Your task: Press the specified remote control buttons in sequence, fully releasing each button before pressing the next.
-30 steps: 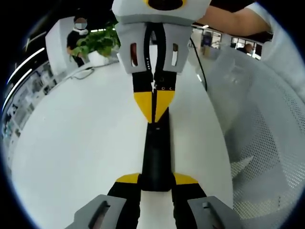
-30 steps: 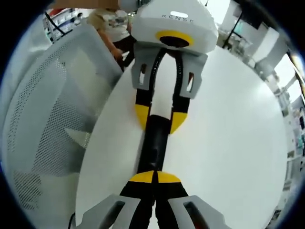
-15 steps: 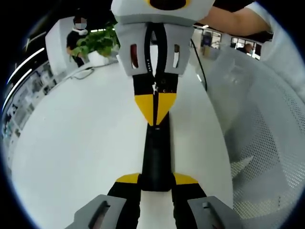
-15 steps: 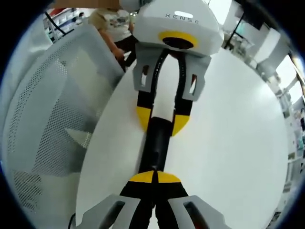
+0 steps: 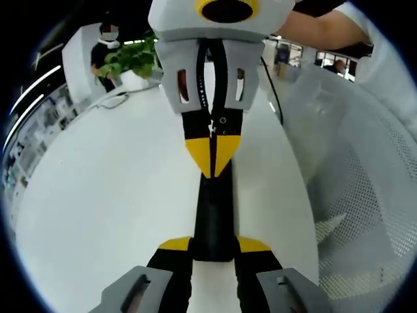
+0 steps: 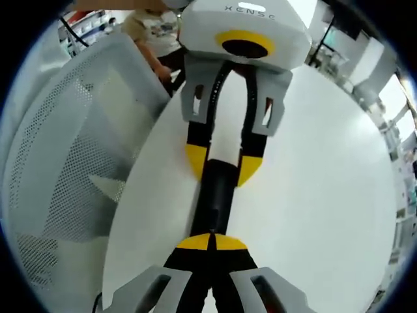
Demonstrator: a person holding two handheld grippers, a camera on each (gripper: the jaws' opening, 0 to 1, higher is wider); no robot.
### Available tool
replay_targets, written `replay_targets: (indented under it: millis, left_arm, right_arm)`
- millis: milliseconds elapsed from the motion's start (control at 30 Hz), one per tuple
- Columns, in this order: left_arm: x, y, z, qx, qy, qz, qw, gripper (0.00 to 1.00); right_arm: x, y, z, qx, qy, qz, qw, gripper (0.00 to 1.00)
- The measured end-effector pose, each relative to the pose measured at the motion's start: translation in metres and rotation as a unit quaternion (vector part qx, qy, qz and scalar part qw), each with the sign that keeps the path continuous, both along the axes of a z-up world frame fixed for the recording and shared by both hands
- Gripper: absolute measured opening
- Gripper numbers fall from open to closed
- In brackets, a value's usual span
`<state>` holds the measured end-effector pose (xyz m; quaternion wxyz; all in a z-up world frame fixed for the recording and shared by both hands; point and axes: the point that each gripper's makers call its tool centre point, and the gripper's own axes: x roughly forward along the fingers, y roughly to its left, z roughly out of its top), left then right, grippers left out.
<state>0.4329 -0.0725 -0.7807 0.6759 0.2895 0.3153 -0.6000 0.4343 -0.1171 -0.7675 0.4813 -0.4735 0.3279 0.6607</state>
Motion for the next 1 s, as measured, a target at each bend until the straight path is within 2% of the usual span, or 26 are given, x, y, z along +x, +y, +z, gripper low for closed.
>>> replay_targets:
  millis: [1000]
  left_arm:
    - [-0.0004, -0.0003, 0.0012, -0.004, 0.002, 0.0, 1.0, 0.24]
  right_arm:
    - [0.0015, -0.0014, -0.0064, -0.01, 0.012, -0.007, 0.9999, 0.0]
